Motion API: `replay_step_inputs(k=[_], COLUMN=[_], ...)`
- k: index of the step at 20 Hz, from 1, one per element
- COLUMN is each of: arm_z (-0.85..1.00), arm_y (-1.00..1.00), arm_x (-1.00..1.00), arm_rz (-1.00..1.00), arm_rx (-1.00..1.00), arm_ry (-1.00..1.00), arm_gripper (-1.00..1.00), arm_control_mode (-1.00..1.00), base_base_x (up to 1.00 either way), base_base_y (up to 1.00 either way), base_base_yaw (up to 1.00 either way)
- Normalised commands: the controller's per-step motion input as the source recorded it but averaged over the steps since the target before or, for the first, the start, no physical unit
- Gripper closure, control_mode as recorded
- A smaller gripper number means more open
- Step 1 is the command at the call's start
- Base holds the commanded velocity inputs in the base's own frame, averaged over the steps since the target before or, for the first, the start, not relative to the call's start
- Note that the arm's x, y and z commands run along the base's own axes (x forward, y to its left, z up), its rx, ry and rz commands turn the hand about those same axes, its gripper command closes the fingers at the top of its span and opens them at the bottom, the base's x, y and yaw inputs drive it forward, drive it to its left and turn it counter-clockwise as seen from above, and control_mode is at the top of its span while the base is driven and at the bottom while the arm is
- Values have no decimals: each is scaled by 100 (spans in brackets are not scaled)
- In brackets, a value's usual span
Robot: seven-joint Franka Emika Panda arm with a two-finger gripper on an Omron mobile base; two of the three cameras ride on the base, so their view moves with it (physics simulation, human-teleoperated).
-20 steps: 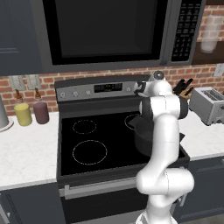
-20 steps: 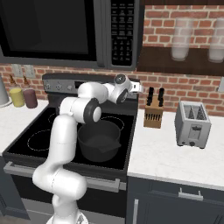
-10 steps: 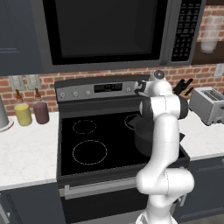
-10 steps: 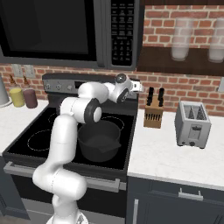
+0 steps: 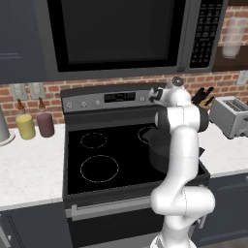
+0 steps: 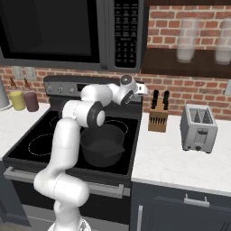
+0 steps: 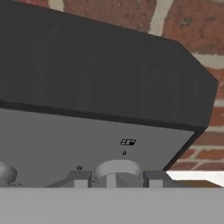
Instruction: Turn off the front right burner of the stove.
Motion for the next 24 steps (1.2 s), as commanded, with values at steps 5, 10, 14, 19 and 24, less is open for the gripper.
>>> replay_step_inputs(k=[5,10,14,19,24], arm_z=[0,0,0,0,0], arm_y=[-5,-4,-11,-17,-17], arm_x=[0,0,0,0,0], arm_rz=[-7,-10,-13,-16,-17], arm_rx=[19,25,26,28,27], arm_ry=[0,-3,-5,-8,-11], arm_gripper=[100,100,100,100,100], arm_control_mode=[-100,-100,-100,-100,-100], base_base_x=[0,0,0,0,0], base_base_y=[0,0,0,0,0], base_base_yaw=[0,0,0,0,0])
